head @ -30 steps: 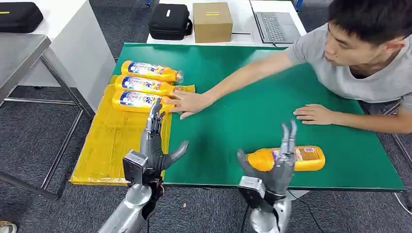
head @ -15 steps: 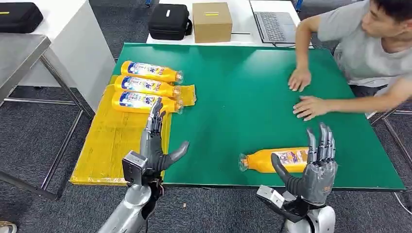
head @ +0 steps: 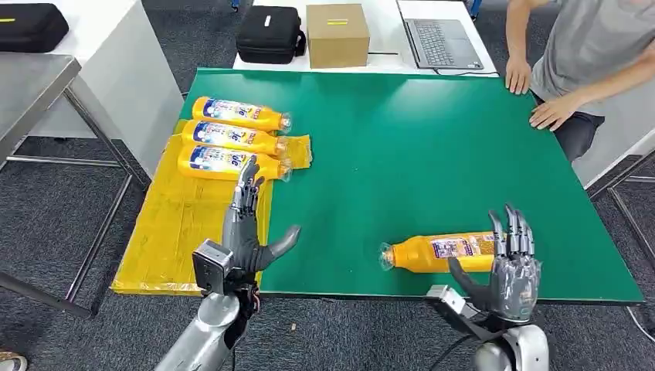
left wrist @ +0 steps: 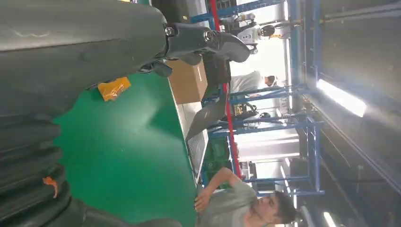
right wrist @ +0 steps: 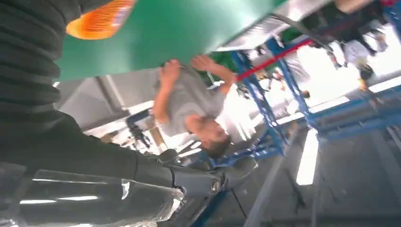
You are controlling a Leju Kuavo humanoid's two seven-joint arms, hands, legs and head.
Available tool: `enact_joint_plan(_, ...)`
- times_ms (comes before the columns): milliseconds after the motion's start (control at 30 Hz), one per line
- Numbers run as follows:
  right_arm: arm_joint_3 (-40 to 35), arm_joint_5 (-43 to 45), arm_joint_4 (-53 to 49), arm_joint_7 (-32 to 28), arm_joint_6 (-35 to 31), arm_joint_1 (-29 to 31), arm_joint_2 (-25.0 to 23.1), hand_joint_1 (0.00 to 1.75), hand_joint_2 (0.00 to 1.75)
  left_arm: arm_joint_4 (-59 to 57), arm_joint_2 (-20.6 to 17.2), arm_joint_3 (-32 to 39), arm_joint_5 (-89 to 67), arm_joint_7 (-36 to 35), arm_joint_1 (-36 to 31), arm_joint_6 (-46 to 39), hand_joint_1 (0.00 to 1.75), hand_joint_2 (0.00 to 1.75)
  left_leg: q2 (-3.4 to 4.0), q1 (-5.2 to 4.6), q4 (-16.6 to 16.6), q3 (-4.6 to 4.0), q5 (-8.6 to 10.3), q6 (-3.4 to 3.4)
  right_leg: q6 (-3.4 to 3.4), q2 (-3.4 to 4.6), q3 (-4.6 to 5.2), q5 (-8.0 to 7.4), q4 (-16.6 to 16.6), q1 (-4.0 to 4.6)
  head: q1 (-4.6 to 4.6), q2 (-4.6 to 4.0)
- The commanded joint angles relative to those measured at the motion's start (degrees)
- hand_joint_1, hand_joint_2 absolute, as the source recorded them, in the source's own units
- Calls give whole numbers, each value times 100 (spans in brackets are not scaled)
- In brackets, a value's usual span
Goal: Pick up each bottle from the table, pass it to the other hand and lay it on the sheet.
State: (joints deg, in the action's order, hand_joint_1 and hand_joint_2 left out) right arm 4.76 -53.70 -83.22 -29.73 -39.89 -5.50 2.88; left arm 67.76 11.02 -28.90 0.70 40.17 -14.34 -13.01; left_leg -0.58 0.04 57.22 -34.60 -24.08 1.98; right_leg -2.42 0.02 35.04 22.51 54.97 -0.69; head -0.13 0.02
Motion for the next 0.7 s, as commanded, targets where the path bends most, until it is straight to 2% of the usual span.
enact_joint_plan(33,12,-205,1578,295,147,591,561,0,175,-346,15,216,120,-17,-420,-115,0,175,8,4,-2,18,-6,-5,5,5,-20,1,-8,4,-2,0)
enact_joint_plan(333,-100,-420,2177,394,93,1060,604,0,175,-173,-72,258,77,-17,-374,-238,0,175,20,-4,-3,24,-7,-5,5,16,-18,1,-6,-2,-2,0)
enact_joint_plan(433,-374,-538,3029,298,38,1734,713,0,175,-116,-114,405,94,-17,-340,-302,0,175,43,-3,-1,37,-15,-8,8,35,-27,2,-5,-1,-4,0)
enact_joint_plan(567,-498,-739,3446,270,-11,2277,651,0,175,-219,-107,495,105,-17,-326,-376,0,175,39,-4,-1,27,-9,-6,6,32,-21,-2,-3,-3,-2,0)
enact_joint_plan(667,-376,-1059,3303,313,-11,2248,546,0,175,-372,-126,439,54,-17,-340,-376,0,175,46,-4,-3,33,-10,-7,8,38,-23,-3,-4,-3,0,0)
enact_joint_plan(700,-317,-1148,3227,335,-11,2147,532,0,175,-432,-110,428,84,-17,-354,-324,0,175,21,-6,-4,19,-1,-2,4,16,-15,-3,-3,-5,-4,0)
